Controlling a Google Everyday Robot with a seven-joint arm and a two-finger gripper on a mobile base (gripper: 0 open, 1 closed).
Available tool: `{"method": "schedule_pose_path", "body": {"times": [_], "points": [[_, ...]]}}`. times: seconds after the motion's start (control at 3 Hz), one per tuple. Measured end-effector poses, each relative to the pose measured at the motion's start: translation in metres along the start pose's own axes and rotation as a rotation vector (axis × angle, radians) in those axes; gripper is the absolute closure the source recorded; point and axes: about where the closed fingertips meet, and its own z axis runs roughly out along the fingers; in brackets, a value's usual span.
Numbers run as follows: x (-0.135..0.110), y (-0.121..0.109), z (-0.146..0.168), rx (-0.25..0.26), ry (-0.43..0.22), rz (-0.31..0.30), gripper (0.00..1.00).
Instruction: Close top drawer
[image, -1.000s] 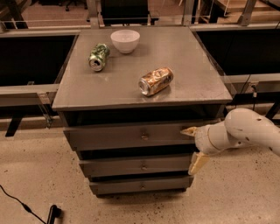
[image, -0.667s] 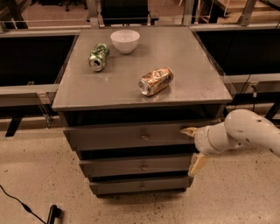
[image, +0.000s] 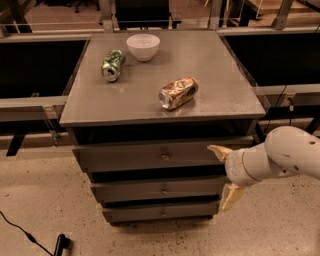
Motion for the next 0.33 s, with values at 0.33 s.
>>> {"method": "schedule_pose_path", "body": {"times": [0.33], "points": [[0.0001, 0.0001, 0.0008, -0.001, -0.001, 0.0, 0.0]]}}
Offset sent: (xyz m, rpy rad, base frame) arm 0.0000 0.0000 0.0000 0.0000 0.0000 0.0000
